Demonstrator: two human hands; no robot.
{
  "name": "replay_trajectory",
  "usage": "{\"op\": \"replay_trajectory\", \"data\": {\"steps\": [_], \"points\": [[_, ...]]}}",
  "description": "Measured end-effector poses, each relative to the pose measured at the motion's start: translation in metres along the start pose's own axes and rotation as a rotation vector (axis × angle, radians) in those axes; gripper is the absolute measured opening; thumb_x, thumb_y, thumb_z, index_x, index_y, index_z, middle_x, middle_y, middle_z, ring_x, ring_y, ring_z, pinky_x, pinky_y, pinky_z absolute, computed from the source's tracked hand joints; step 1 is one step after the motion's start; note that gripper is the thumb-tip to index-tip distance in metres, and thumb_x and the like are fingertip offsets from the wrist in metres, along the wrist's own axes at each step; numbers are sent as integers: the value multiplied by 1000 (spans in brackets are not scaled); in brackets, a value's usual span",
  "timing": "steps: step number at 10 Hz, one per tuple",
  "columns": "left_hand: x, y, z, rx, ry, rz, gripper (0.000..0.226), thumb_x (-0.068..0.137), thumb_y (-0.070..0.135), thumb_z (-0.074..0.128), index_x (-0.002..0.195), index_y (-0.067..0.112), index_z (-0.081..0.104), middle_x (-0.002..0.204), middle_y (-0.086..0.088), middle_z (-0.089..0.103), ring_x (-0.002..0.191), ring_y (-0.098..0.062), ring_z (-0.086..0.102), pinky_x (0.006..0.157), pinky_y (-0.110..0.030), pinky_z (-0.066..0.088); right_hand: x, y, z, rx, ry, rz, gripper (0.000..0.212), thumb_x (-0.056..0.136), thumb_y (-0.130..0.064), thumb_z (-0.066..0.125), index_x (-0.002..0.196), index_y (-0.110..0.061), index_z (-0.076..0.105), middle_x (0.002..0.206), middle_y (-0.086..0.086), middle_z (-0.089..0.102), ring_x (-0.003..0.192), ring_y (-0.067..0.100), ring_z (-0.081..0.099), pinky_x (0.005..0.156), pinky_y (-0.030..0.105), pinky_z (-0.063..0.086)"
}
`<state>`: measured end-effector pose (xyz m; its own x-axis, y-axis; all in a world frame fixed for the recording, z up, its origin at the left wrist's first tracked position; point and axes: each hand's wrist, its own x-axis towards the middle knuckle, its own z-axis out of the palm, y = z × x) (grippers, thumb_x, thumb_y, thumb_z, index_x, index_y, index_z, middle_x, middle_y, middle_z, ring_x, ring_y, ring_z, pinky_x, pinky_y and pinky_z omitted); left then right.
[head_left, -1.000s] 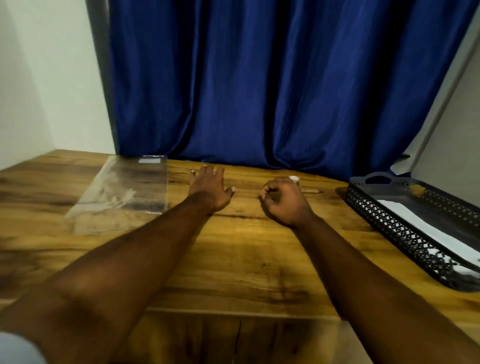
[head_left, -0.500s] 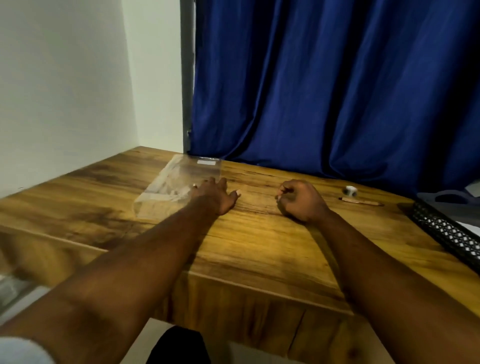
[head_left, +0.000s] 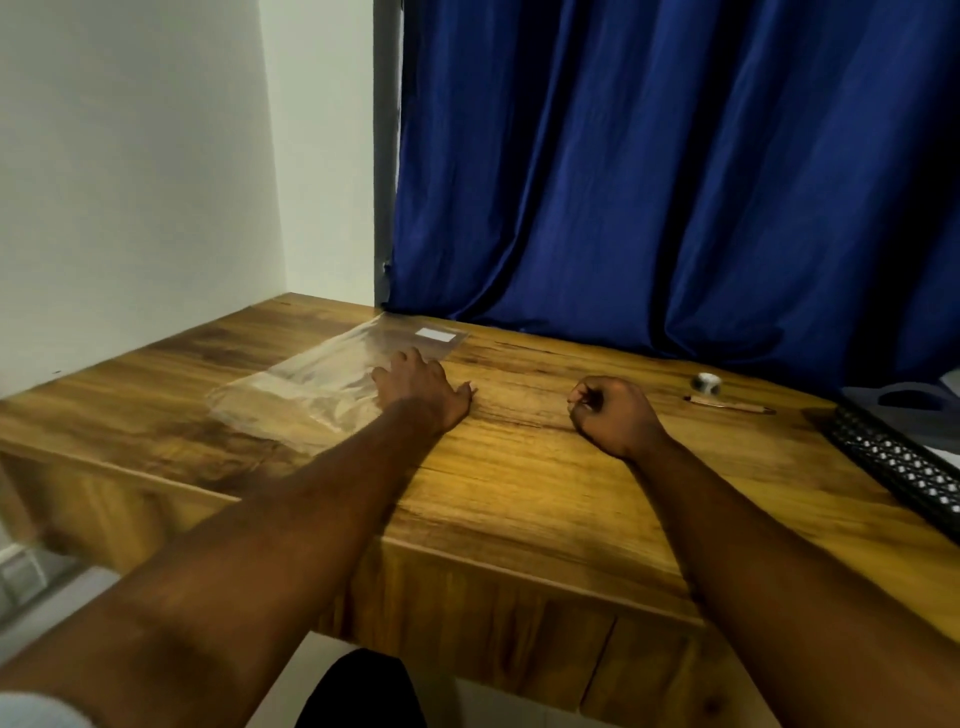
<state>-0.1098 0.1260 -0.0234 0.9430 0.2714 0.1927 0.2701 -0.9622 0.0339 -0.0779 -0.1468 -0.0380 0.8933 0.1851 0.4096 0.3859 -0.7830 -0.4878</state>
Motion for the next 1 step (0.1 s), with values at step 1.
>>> {"op": "replay_trajectory", "data": {"steps": [1], "points": [[6,19,2,-36,21,45,89,93,80,30,153,18,45,163,-16,33,149,-37,30,114,-59,32,7,10,-3,16,5,1,5,83,-22,71,85,-25,74,88,-12,73,87,12,68,81,32,57]]}}
